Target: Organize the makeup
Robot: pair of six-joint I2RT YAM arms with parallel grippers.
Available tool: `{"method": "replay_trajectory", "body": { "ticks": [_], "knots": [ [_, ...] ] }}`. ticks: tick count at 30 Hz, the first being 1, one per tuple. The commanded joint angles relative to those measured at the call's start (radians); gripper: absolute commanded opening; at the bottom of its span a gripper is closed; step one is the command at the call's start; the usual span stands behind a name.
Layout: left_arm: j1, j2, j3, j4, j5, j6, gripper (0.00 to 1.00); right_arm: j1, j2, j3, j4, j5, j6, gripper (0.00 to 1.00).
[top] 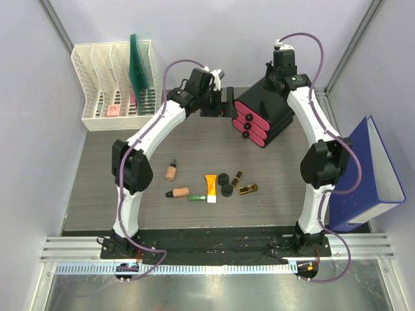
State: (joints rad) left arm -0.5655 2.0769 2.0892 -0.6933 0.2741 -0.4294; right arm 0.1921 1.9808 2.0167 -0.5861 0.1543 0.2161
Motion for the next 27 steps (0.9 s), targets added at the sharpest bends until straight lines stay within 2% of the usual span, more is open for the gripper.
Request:
{"method": "replay_trajectory", "body": {
  "ticks": [1, 4, 5, 8, 14, 15, 17, 18, 21, 27],
  "knots": [
    [0.006, 0.067, 0.054, 0.139, 0.187, -0.170, 0.95, -0.013, 0.041, 0.086, -0.029, -0.064, 0.023, 0.01],
    [0.013, 0.118, 0.045, 0.273, 0.286, -0.304, 0.95, -0.017, 0.079, 0.103, -0.055, -0.085, 0.023, 0.01],
    [0.016, 0.132, 0.042, 0.363, 0.344, -0.342, 0.95, -0.023, 0.088, 0.103, -0.061, -0.090, 0.023, 0.01],
    [0.039, 0.207, 0.023, 0.528, 0.410, -0.546, 0.95, -0.029, 0.111, 0.090, -0.084, -0.111, 0.026, 0.01],
    [0.056, 0.261, 0.019, 0.675, 0.438, -0.664, 0.90, -0.037, 0.121, 0.047, -0.081, -0.137, 0.026, 0.01],
    [0.059, 0.275, 0.019, 0.728, 0.454, -0.689, 0.85, -0.039, 0.121, 0.045, -0.084, -0.139, 0.025, 0.01],
    [0.065, 0.307, 0.019, 0.770, 0.470, -0.744, 0.82, -0.039, 0.118, 0.034, -0.081, -0.142, 0.020, 0.01],
    [0.065, 0.314, 0.016, 0.808, 0.474, -0.756, 0.76, -0.042, 0.116, 0.030, -0.081, -0.141, 0.020, 0.01],
    [0.065, 0.333, -0.004, 0.854, 0.494, -0.782, 0.73, -0.048, 0.109, 0.013, -0.081, -0.141, 0.019, 0.01],
    [0.064, 0.279, -0.153, 0.998, 0.498, -0.795, 0.70, -0.063, 0.102, -0.016, -0.081, -0.183, 0.017, 0.01]
  ]
}}
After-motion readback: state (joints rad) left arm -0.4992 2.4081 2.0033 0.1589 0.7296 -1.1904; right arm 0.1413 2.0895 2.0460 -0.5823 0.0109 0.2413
